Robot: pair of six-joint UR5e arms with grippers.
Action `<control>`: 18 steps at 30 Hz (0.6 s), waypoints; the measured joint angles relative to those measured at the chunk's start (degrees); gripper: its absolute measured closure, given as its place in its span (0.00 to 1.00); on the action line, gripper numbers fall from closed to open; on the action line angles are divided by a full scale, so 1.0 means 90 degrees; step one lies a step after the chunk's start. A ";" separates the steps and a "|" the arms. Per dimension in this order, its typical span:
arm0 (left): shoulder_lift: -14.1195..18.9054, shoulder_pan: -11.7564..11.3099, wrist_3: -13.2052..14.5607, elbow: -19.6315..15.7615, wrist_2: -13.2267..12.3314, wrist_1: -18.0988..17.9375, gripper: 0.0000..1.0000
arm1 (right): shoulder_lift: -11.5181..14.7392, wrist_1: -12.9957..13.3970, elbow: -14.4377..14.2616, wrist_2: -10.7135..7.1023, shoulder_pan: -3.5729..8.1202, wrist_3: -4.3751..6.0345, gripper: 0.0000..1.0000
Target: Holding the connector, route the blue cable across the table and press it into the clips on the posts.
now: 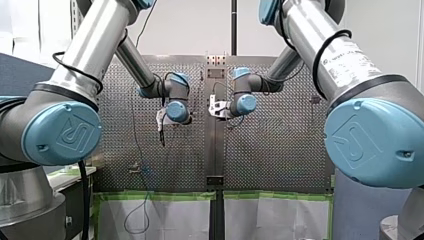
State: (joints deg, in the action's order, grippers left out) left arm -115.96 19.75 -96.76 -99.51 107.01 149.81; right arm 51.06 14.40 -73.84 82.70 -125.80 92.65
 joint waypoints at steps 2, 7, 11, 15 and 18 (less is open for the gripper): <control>0.0120 0.0008 -0.0035 -0.0075 0.0000 0.0003 1.00 | 0.0085 -0.0012 -0.0074 0.0023 0.0013 0.0005 1.00; 0.0399 0.0013 -0.0102 -0.0259 0.0000 0.0006 1.00 | 0.0356 -0.0029 -0.0241 0.0038 0.0025 0.0024 1.00; 0.0630 0.0025 -0.0090 -0.0333 -0.0005 0.0006 1.00 | 0.0582 -0.0042 -0.0287 0.0033 0.0026 0.0043 1.00; 0.0857 0.0063 0.0025 -0.0500 -0.0022 0.0006 1.00 | 0.0782 -0.0044 -0.0354 0.0023 0.0025 0.0066 1.00; 0.1017 0.0105 0.0158 -0.0598 -0.0036 0.0005 1.00 | 0.0934 -0.0048 -0.0477 -0.0044 0.0008 0.0078 1.00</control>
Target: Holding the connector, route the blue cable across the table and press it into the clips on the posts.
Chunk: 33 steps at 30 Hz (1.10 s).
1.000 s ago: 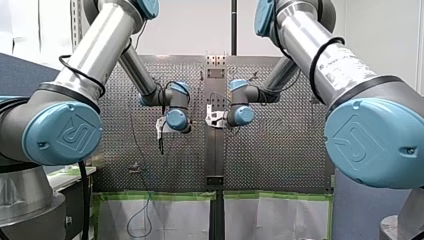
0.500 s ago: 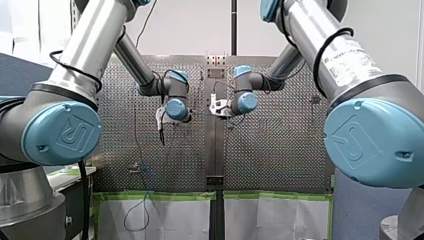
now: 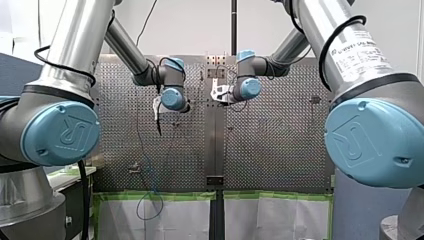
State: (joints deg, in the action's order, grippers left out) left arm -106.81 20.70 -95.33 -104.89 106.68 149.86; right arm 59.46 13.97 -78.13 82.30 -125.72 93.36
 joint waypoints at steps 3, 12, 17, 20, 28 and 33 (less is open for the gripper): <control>0.0170 0.0044 0.0162 -0.0031 -0.0030 -0.0003 1.00 | 0.0152 -0.0013 -0.0145 -0.0119 -0.0014 0.0024 1.00; 0.0688 0.0241 0.0679 -0.0040 -0.0121 -0.0012 1.00 | 0.0672 -0.0103 -0.0602 -0.0260 -0.0033 0.0176 1.00; 0.0995 0.0365 0.0924 -0.0032 -0.0240 -0.0009 1.00 | 0.0957 -0.0289 -0.0654 -0.0276 -0.0038 0.0202 1.00; 0.1067 0.0432 0.1001 -0.0002 -0.0266 -0.0009 1.00 | 0.1149 -0.0350 -0.0659 -0.0283 -0.0039 0.0249 1.00; 0.1100 0.0548 0.1036 0.0221 -0.0273 0.0115 1.00 | 0.1644 -0.0430 -0.0660 -0.0287 -0.0040 0.0425 1.00; 0.1099 0.0539 0.1009 0.0256 -0.0260 0.0300 1.00 | 0.1910 -0.0504 -0.0661 -0.0304 -0.0041 0.0463 1.00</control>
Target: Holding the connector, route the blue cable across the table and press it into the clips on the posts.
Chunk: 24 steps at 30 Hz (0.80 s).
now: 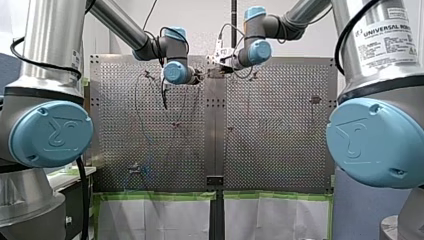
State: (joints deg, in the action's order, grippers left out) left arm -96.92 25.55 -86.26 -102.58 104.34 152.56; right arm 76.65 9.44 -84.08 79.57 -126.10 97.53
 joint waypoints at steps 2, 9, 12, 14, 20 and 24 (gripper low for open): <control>-0.0002 -0.0035 -0.0066 0.0001 0.0027 0.0047 1.00 | 0.0103 -0.0004 0.0000 -0.0048 0.0003 0.0021 1.00; -0.0004 -0.0195 -0.0394 0.0019 0.0289 0.0099 1.00 | 0.0147 0.0033 0.0045 -0.0357 0.0073 0.0011 1.00; -0.0005 -0.0259 -0.0459 0.0097 0.0392 0.0141 1.00 | 0.0008 0.0055 0.0085 -0.0436 0.0109 -0.0004 1.00; -0.0009 -0.0299 -0.0481 0.0187 0.0407 0.0186 1.00 | -0.0081 0.0061 0.0097 -0.0458 0.0128 -0.0020 1.00; -0.0133 -0.0363 -0.0510 0.0469 0.0229 0.0360 1.00 | -0.0355 0.0095 0.0162 -0.0515 0.0217 -0.0039 1.00; -0.0297 -0.0372 -0.0519 0.0652 0.0053 0.0456 1.00 | -0.0399 0.0114 0.0267 -0.0662 0.0306 0.0000 1.00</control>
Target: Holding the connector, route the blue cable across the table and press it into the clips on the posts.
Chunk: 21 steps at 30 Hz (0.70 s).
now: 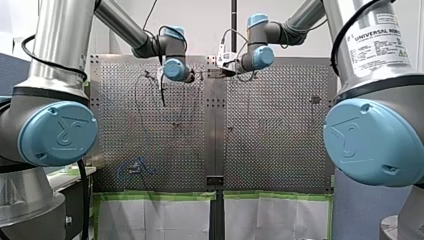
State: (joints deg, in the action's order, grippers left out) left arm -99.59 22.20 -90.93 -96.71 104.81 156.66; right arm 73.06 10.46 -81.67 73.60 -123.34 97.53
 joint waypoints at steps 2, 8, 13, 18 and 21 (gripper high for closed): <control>-0.0091 -0.0009 -0.0039 0.0095 -0.0093 0.0012 1.00 | -0.0015 0.0005 0.0026 -0.0057 0.0041 0.0013 1.00; -0.0198 -0.0041 -0.0140 0.0379 -0.0368 0.0029 1.00 | -0.0182 0.0010 0.0149 -0.0187 0.0153 0.0023 1.00; -0.0213 -0.0093 -0.0215 0.0466 -0.0418 0.0039 1.00 | -0.0301 0.0010 0.0254 -0.0262 0.0235 0.0030 1.00; -0.0319 -0.0178 -0.0357 0.0476 -0.0416 0.0045 1.00 | -0.0347 0.0011 0.0306 -0.0310 0.0332 0.0035 1.00; -0.0432 -0.0224 -0.0391 0.0481 -0.0426 0.0046 1.00 | -0.0399 0.0011 0.0357 -0.0330 0.0379 0.0035 1.00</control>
State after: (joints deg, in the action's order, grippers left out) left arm -103.48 20.18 -94.44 -92.38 100.98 157.07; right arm 69.47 10.56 -78.46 70.63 -119.94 97.84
